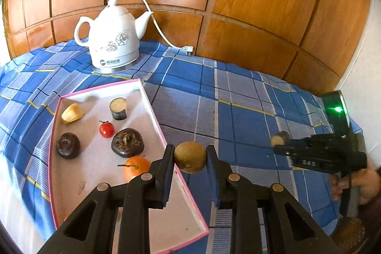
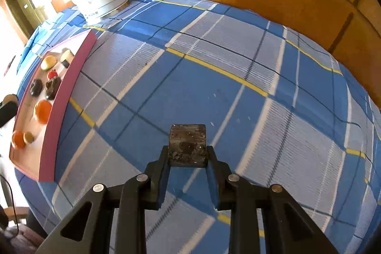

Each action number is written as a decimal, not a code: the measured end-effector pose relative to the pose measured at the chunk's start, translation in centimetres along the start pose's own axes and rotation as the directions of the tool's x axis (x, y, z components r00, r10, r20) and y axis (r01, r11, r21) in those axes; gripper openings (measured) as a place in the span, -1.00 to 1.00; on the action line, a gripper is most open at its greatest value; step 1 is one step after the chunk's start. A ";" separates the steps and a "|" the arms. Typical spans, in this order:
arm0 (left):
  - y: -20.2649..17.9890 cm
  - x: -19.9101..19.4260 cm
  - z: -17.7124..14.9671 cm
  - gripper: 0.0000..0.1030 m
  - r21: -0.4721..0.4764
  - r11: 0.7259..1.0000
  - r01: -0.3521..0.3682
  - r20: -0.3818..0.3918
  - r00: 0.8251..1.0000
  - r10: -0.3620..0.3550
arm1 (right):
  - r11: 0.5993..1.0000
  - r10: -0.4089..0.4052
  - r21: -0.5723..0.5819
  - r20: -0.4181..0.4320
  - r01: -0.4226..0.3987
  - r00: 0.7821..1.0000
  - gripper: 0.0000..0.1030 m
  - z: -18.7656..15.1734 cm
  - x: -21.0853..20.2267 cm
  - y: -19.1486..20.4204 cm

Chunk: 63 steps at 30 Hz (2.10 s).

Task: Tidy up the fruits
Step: 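Carry the tan round fruit into the tray and open the left gripper, then carry the dark log chunk toward the tray with the right gripper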

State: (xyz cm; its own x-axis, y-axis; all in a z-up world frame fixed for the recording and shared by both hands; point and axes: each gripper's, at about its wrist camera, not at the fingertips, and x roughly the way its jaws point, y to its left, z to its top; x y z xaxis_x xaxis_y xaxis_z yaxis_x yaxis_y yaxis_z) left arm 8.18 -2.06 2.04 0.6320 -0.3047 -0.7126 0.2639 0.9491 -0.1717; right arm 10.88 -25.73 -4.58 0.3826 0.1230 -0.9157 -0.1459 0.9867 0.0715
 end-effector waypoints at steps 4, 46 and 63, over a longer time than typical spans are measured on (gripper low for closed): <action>0.1 -0.7 -0.5 -0.49 0.000 1.000 -0.007 0.004 1.000 0.007 | 1.000 -0.008 0.003 -0.009 0.008 1.000 -0.45 -1.2 -0.1 -0.6; 14.4 0.1 -2.8 -0.48 -0.209 0.955 -0.211 -0.082 0.977 0.197 | 0.999 -0.015 -0.028 -0.019 0.015 1.000 -0.45 -1.9 0.9 -0.7; 14.9 1.5 -3.2 -0.31 -0.202 0.928 -0.313 -0.100 0.949 0.298 | 1.000 -0.016 -0.028 -0.020 0.015 1.000 -0.45 -1.9 1.0 -0.7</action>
State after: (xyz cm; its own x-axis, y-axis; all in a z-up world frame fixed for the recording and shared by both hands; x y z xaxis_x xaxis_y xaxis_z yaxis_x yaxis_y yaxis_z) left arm 10.74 11.93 -3.76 0.6057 0.0016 -0.7957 -0.0994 0.9923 -0.0737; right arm 9.62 -26.51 -6.28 0.3666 0.1051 -0.9244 -0.1651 0.9852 0.0465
